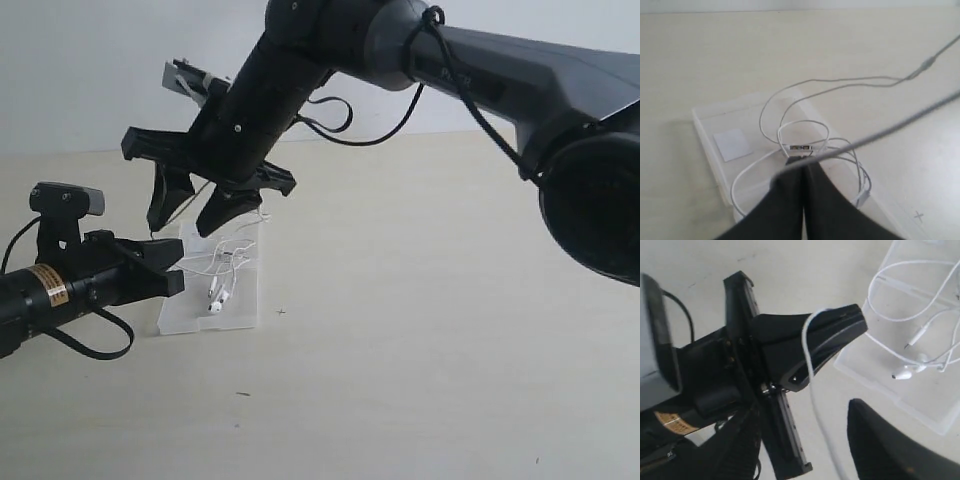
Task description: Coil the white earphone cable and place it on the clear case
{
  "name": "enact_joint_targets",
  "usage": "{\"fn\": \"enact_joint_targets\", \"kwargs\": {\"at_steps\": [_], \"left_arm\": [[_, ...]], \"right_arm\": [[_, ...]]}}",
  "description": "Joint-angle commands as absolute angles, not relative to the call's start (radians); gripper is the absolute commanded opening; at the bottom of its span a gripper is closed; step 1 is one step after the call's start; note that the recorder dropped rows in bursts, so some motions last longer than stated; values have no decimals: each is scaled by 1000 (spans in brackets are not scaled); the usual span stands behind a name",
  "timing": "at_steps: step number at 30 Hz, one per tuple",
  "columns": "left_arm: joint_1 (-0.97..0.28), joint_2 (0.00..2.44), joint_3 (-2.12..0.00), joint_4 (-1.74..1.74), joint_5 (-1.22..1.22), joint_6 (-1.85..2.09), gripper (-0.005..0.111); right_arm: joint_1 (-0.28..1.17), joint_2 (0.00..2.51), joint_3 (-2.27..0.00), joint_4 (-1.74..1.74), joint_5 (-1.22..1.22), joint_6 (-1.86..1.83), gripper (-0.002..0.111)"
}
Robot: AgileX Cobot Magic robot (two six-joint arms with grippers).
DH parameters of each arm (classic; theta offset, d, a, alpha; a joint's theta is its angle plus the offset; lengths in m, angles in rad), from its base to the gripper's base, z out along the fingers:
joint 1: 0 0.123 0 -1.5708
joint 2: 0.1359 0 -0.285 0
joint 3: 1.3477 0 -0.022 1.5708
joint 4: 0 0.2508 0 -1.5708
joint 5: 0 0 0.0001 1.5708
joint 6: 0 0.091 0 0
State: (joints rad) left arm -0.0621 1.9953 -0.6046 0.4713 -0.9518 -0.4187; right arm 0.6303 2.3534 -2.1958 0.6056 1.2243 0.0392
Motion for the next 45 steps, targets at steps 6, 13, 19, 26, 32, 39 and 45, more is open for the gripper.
{"fn": "enact_joint_targets", "kwargs": {"at_steps": [6, 13, 19, 26, 32, 39, 45], "left_arm": [[-61, 2000, -638, 475, -960, -417, 0], [-61, 2000, -670, 481, -930, -421, 0], [-61, 2000, -717, 481, -856, -421, 0], [-61, 2000, -776, 481, -835, -423, 0], [-61, 2000, -778, 483, -893, -425, 0], [-61, 2000, -793, 476, -893, -425, 0], [-61, 2000, -829, 475, -832, -425, 0]], "right_arm": [[625, 2270, -2114, 574, 1221, 0, 43], [629, 2268, -2060, 617, 1221, -59, 46], [629, 2266, -2060, 650, 1221, -86, 62], [629, 2266, -2060, 670, 1221, -60, 62], [629, 2266, -2060, 706, 1221, -60, 62], [629, 2266, -2028, 704, 1221, -60, 62], [629, 2266, -1978, 706, 1221, -60, 62]]}}
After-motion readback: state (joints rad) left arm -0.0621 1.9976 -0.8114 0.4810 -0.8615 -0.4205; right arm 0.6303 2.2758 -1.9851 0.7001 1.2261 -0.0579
